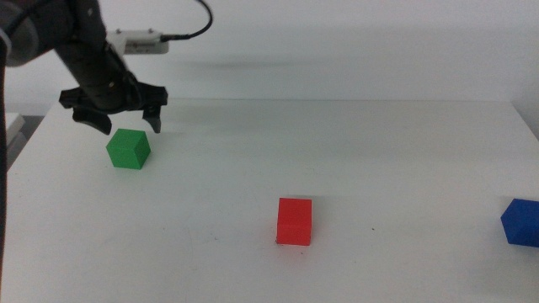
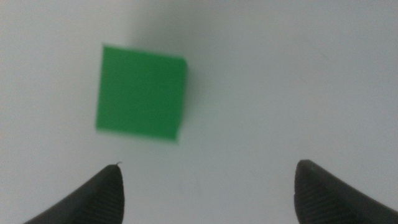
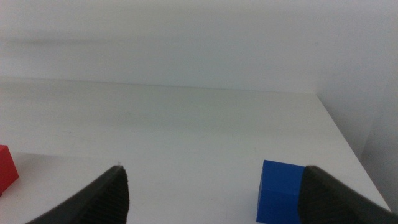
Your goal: Stack red cubes first, then green, then blue cubes in a specific spot.
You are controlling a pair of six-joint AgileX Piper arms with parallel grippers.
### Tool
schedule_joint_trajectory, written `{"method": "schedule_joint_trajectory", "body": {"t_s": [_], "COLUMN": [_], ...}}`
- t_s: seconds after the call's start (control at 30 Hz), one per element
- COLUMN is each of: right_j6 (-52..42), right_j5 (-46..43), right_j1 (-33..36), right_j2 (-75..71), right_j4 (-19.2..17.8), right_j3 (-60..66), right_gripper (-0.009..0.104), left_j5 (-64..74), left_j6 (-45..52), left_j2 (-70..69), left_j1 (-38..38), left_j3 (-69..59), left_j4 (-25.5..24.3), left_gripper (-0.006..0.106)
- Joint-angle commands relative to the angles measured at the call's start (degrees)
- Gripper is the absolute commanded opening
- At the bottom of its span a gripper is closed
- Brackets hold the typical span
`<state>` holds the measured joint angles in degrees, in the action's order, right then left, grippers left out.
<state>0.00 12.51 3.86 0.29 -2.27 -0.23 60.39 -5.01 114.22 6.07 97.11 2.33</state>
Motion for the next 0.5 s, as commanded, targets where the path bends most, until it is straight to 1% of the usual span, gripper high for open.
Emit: {"method": "schedule_joint_trajectory", "body": {"t_s": [0.0,0.07,0.27,0.47], "right_j6": [0.0,0.0,0.0,0.0], "right_j5": [-0.6,-0.6,-0.6,-0.6], "right_j1": [-0.5,-0.5,-0.5,-0.5], "right_j2": [-0.3,-0.3,-0.3,-0.3], "right_j4": [-0.4,-0.4,-0.4,-0.4], "right_j3": [0.2,0.2,0.2,0.2], "right_gripper": [0.093,0.093,0.093,0.093], "left_j5": [-4.6,-7.4,-12.7,-15.0], "left_j6": [4.1,5.7,6.3,6.3], "left_j2": [2.5,4.4,8.1,9.4], "left_j1": [-1.9,-2.6,-3.1,-3.2], "left_j3": [0.1,0.1,0.1,0.1], "left_j4": [3.4,3.2,-1.1,-2.3], "left_gripper": [0.094,0.094,0.094,0.094]}}
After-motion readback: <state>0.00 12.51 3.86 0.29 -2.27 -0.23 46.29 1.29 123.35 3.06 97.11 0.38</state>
